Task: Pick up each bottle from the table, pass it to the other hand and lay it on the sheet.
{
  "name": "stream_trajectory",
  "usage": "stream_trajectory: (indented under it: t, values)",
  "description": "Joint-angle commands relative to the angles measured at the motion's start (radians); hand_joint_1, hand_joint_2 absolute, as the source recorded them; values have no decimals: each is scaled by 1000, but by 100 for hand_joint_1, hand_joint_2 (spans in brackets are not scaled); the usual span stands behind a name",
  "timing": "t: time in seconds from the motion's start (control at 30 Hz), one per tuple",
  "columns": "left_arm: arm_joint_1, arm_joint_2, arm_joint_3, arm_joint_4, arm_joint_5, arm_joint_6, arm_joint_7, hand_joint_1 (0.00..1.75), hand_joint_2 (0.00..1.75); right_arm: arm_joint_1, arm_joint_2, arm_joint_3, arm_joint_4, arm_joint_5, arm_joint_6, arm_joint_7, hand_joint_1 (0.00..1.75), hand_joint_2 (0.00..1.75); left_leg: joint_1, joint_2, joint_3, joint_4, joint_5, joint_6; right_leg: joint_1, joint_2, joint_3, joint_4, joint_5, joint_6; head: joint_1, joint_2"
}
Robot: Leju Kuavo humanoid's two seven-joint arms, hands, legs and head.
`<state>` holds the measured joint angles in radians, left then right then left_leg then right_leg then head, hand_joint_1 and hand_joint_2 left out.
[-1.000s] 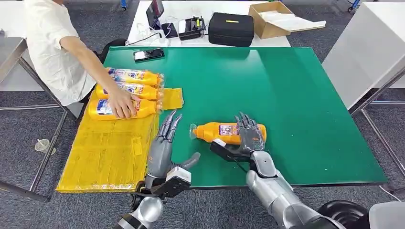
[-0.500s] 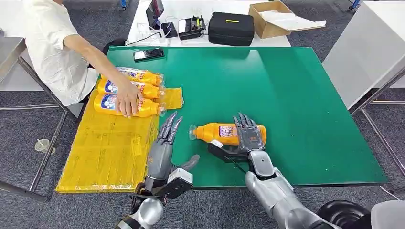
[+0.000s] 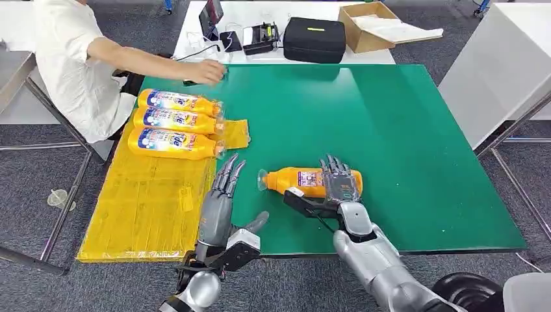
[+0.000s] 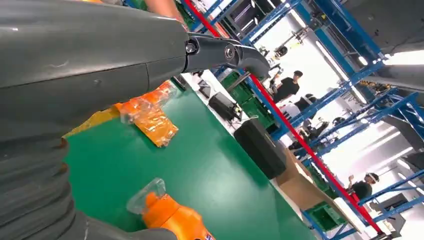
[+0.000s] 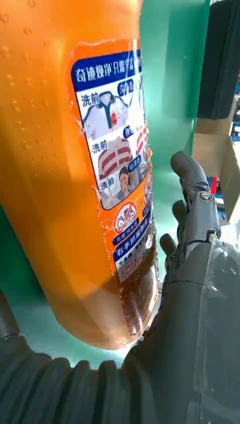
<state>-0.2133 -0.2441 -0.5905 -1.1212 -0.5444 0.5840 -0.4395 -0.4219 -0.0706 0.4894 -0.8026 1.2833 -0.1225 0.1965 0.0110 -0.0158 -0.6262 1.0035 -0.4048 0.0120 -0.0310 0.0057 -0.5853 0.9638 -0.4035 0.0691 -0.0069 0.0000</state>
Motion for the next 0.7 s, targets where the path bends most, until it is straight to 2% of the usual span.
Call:
stream_trajectory:
  t: [0.03, 0.23, 0.27, 0.3, 0.33, 0.53, 0.63, 0.7]
  values:
    - [-22, 8, 5, 50, 4, 2, -6, 0, 175, -18, -9, 10, 129, -8, 11, 15, 0, 175, 1, 0, 4, -1, -1, 0, 1, -2, 4, -1, -1, -4, 0, 0]
    - [-32, 6, -12, 64, 15, -8, -16, 0, 175, -49, -4, -28, 210, -40, 13, -3, 0, 175, 1, -1, 5, -1, 0, 0, 1, -2, 6, -2, -1, -3, 0, 0]
    - [-35, 7, -14, 69, 17, -7, -19, 0, 175, -57, -3, -35, 231, -55, 26, -29, 14, 175, 0, -1, 5, -1, 0, 0, 1, -2, 5, -1, 0, -2, 0, 0]
    - [-37, 7, -15, 73, 19, -6, -21, 0, 175, -62, -5, -35, 243, -58, 32, -38, 161, 175, 1, -1, 6, -1, 0, 0, 1, -3, 7, -2, -1, -4, 0, 0]
    - [-38, 7, -16, 75, 21, -6, -23, 0, 175, -65, -7, -39, 251, -65, 39, -49, 175, 175, 0, -1, 6, -1, 0, 0, 1, -2, 6, -1, 0, -2, 0, 0]
    - [-42, 8, -18, 80, 26, -6, -26, 0, 175, -71, -8, -41, 264, -73, 47, -60, 175, 175, 1, -2, 8, -1, 0, 0, 2, -4, 9, -2, -1, -4, 0, 0]
    - [-49, 12, -25, 87, 37, -9, -35, 0, 175, -80, -10, -54, 289, -112, 77, -102, 175, 175, 1, -2, 9, -1, -1, 0, 2, -4, 10, -2, -1, -6, 0, 0]
    - [-54, 12, -29, 94, 46, -8, -45, 0, 175, -86, -18, -61, 308, -140, 103, -137, 175, 175, 1, -2, 9, -1, 0, 0, 2, -3, 9, -2, -1, -3, 0, 0]
